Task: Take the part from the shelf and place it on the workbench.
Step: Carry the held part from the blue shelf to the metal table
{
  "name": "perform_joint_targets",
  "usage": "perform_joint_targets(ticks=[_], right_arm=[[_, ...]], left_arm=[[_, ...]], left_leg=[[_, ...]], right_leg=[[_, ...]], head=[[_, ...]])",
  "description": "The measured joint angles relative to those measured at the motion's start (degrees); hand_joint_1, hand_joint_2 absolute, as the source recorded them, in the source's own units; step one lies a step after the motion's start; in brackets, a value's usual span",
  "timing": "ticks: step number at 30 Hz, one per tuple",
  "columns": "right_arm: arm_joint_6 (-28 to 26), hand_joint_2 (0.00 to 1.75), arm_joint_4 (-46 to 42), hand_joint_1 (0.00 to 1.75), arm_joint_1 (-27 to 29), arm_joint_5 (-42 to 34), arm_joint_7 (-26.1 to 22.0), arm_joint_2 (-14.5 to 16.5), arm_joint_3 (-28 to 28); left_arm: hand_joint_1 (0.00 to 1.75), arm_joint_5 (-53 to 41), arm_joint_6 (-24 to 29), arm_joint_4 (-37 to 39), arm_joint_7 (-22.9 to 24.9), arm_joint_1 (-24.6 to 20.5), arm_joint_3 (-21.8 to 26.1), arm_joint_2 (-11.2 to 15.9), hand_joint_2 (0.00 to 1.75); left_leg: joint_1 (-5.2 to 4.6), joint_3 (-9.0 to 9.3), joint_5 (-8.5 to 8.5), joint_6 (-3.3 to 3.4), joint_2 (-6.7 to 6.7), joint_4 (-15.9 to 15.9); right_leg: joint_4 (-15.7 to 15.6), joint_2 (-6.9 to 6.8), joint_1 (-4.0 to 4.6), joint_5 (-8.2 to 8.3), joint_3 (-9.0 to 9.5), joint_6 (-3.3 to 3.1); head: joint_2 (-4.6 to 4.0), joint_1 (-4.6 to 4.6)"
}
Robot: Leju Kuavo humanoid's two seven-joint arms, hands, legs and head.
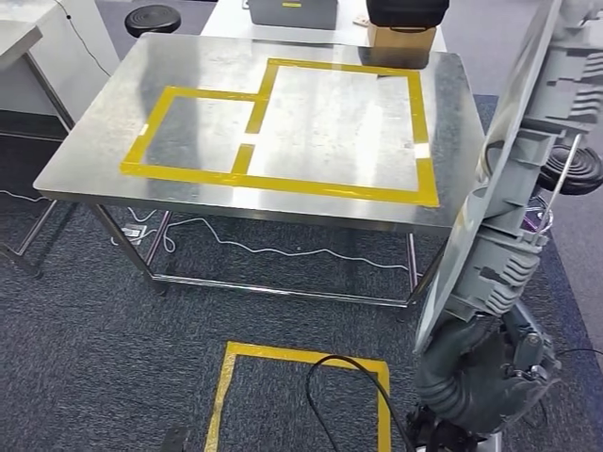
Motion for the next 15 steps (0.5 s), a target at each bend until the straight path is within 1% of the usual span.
perform_joint_targets(ticks=[1,2,3,4,6,7,8,9,11,12,13,14,15], right_arm=[[0.0,1.75,-0.1,1.75,0.0,0.3,0.0,0.0,0.0],[0.0,1.75,-0.3,1.75,0.1,0.7,0.0,0.1,-0.1],[0.0,1.75,-0.4,1.75,0.1,1.2,0.0,0.2,-0.2],[0.0,1.75,-0.5,1.75,0.2,1.6,0.0,0.3,-0.4],[0.0,1.75,-0.7,1.75,0.3,2.4,0.0,0.4,-0.8],[0.0,1.75,-0.7,1.75,0.4,3.0,0.0,0.5,-1.1],[0.0,1.75,-0.7,1.75,0.5,3.8,0.0,0.6,-1.3],[0.0,1.75,-0.6,1.75,0.6,4.5,0.0,0.6,-1.5],[0.0,1.75,-0.5,1.75,0.7,5.5,0.0,0.8,-2.0],[0.0,1.75,-0.5,1.75,0.8,5.7,0.0,0.8,-2.2],[0.0,1.75,-0.4,1.75,0.9,5.6,0.0,0.9,-2.4],[0.0,1.75,-0.4,1.75,0.9,5.4,0.0,0.9,-2.6],[0.0,1.75,-0.4,1.75,1.0,5.0,0.0,1.0,-2.8]], left_arm=[[0.00,0.0,-0.1,0.0,-0.2,0.0,0.1,0.0,1.75],[0.00,-0.1,-0.4,0.0,-0.5,0.0,0.2,0.0,1.75],[0.00,-0.1,-0.7,0.0,-1.0,0.0,0.3,0.0,1.75],[0.00,0.0,-1.1,0.0,-1.5,0.0,0.4,0.0,1.75],[0.00,0.3,-1.8,0.0,-2.7,0.0,0.6,0.0,1.75],[0.00,0.6,-2.2,0.0,-3.5,0.0,0.6,0.0,1.75],[0.00,0.9,-2.8,0.0,-4.5,0.0,0.7,0.0,1.75],[0.00,1.2,-3.5,0.0,-5.5,-0.1,0.8,0.0,1.75],[0.00,1.6,-4.6,0.0,-6.9,-0.1,0.8,0.0,1.75],[0.00,1.8,-5.1,0.0,-7.4,-0.1,0.9,0.0,1.75],[0.00,2.1,-5.7,0.0,-7.8,-0.1,1.0,0.0,1.75],[0.00,2.4,-6.4,0.0,-8.3,-0.1,1.1,0.0,1.75],[0.00,2.8,-7.2,0.0,-8.8,-0.1,1.3,0.0,1.75]], left_leg=[[-0.07,0.06,-0.07,-0.20,-0.22,0.1],[-0.14,0.05,-0.11,-0.48,-0.38,0.1],[-0.22,0.00,-0.09,-0.82,-0.47,0.2],[-0.28,-0.08,-0.01,-1.16,-0.50,0.2],[-0.13,-0.15,0.06,-1.78,-0.48,0.0],[-0.08,-0.36,-0.40,-2.10,-0.41,0.5],[-0.06,-1.04,-1.46,-2.41,-0.35,1.9],[-0.04,-2.23,-3.01,-2.67,-0.29,4.5],[-0.01,-5.65,-6.38,-2.99,-0.26,11.7],[-0.01,-6.94,-7.14,-3.04,-0.25,14.3],[-0.01,-7.40,-6.86,-3.01,-0.25,15.2],[-0.01,-6.86,-5.62,-2.92,-0.25,14.1],[-0.01,-5.38,-3.74,-2.78,-0.22,11.2]], right_leg=[[-3.9,0.08,-0.05,1.61,1.88,-0.03],[-7.0,0.23,-0.09,2.72,3.40,-0.20],[-8.9,0.38,-0.07,3.20,4.28,-0.41],[-9.5,0.56,0.03,3.13,4.50,-0.71],[-9.7,0.66,0.08,3.40,4.37,-1.48],[-9.8,0.65,0.02,3.50,4.37,-1.87],[-9.9,0.60,-0.09,3.60,4.38,-2.24],[-9.9,0.51,-0.18,3.65,4.38,-2.52],[-9.9,0.37,-0.17,3.65,4.28,-2.82],[-9.9,0.34,-0.15,3.65,4.26,-2.85],[-9.9,0.33,-0.14,3.66,4.24,-2.86],[-9.9,0.34,-0.14,3.66,4.26,-2.85],[-9.9,0.35,-0.15,3.66,4.31,-2.81]], head=[[0.00,0.01],[0.00,-0.02],[0.00,-0.04],[-0.01,-0.08],[-0.01,-0.09],[-0.01,-0.16],[-0.01,-0.28],[-0.01,-0.42],[-0.02,-0.61],[-0.02,-0.61],[-0.02,-0.62],[-0.01,-0.63],[-0.01,-0.64]])
